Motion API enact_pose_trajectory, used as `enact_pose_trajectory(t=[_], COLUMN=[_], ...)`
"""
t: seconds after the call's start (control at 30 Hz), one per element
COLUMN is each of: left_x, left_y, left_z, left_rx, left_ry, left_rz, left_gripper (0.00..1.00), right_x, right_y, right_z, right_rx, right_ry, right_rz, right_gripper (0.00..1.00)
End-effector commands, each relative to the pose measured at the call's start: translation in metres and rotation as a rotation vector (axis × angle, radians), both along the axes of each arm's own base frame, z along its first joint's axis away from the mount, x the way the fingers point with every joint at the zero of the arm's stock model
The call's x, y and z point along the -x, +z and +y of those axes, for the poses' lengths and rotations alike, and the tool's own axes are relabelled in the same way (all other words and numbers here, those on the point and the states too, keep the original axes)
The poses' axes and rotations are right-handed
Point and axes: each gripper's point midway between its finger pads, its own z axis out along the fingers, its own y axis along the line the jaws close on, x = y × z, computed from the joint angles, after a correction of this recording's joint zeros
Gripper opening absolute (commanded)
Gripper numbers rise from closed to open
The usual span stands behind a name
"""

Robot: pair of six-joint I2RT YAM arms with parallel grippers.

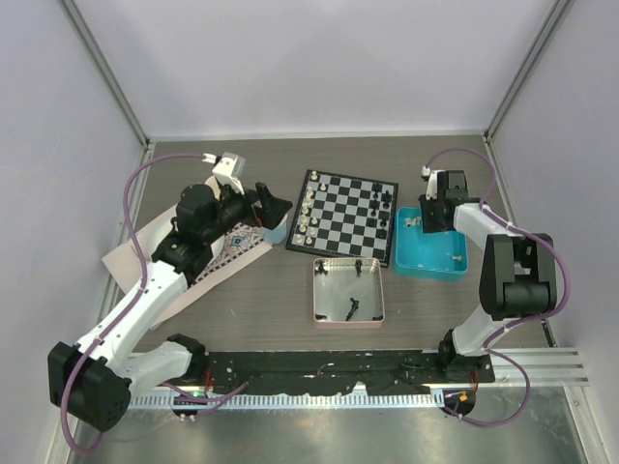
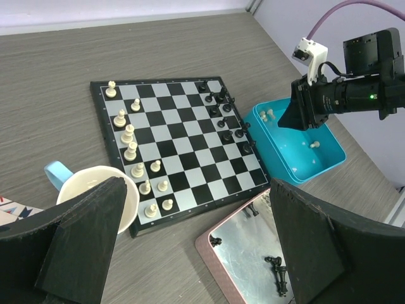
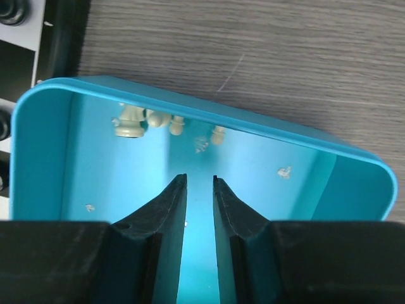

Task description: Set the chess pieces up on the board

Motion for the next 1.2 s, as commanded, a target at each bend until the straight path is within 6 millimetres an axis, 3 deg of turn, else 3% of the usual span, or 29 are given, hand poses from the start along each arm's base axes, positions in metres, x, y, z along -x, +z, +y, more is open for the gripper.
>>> enact_pose_trajectory(t=[0.0, 0.4, 0.83, 1.03, 1.17], left_x=[-0.003, -0.001, 0.001, 0.003, 0.008], left_y=[0.016, 0.016, 0.017, 0.017, 0.019], left_z=[-0.003, -0.004, -0.005, -0.007, -0.014], left_rx=[0.017, 0.015, 0.024, 0.029, 0.045], left_ry=[-0.017, -0.026, -0.036, -0.049, -0.097], left_rz=[-0.064, -0.062, -0.06, -0.056, -0.061], left_gripper=[1.0, 1.0, 1.0, 0.99, 1.0], right_x=[-0.023, -0.034, -0.041, -0.039, -0.033], right_y=[0.02, 0.0, -0.011, -0.016, -0.006], right_z=[-0.015, -0.013, -0.017, -0.013, -0.011], right_rx=[0.054, 0.007, 0.004, -0.016, -0.021], right_ry=[-0.093, -0.17, -0.224, -0.212, -0.194], right_rz=[-0.107, -0.102, -0.138, -0.122, -0.136], right_gripper=[0.29, 0.33, 0.27, 0.13, 0.07])
